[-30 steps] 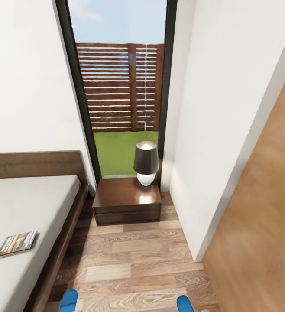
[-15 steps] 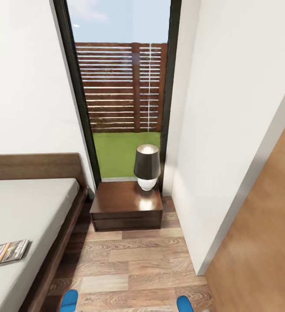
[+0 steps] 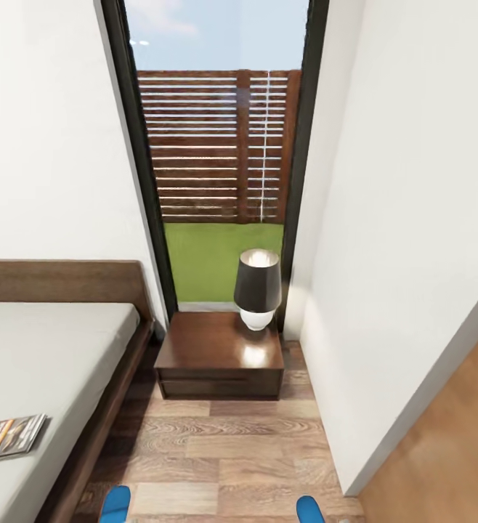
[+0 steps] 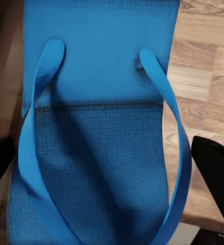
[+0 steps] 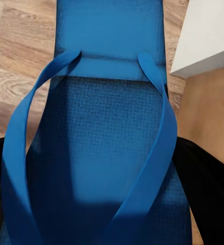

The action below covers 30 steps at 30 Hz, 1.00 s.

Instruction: In the bedroom, move the book from the bed onto either nightstand, and place the two sandals side by side next to the bed.

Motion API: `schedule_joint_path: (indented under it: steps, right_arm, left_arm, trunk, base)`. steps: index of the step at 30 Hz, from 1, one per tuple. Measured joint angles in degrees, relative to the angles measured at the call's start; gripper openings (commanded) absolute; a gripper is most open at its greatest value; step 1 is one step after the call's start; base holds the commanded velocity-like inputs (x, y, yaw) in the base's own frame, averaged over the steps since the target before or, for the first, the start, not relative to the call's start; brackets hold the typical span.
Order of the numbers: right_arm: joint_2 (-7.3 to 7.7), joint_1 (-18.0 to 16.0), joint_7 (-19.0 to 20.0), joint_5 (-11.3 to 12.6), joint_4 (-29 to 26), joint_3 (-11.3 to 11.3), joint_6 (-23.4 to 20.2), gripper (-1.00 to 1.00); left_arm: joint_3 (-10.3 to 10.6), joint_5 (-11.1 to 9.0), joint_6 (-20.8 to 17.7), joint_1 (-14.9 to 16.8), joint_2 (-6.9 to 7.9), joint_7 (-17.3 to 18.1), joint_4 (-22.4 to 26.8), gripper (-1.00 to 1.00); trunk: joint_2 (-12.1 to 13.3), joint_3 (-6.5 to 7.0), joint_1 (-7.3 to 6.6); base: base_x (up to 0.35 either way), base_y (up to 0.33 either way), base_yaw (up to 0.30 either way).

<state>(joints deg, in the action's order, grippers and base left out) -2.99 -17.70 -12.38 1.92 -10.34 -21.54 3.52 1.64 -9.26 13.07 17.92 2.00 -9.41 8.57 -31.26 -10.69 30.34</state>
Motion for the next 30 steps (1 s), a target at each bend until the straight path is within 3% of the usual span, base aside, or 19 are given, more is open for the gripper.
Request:
schedule_joint_path:
  steps: [14,25,30]
  right_arm:
    - [0.0,0.0,0.0,0.0,0.0,0.0,0.0,-1.0]
    - [0.09,0.0,0.0,0.0,0.0,0.0,0.0,-1.0]
    - [0.36,1.1,0.0,0.1,0.1,0.2,0.0,-1.0]
  left_arm:
    - [0.0,0.0,0.0,0.0,-0.03,0.0,0.0,-1.0]
    - [0.1,0.4,-0.2,0.0,-0.09,0.0,-0.2,-1.0]
    - [0.1,0.4,-0.3,0.0,-0.16,0.0,-3.4,-1.0]
  trunk:
    - [0.0,0.0,0.01]
    - [0.0,0.0,0.03]
    - [0.0,0.0,0.03]
  base:
    - [0.304,0.017,0.017]
    - [0.053,-0.001,0.022]
    - [0.005,0.0,0.014]
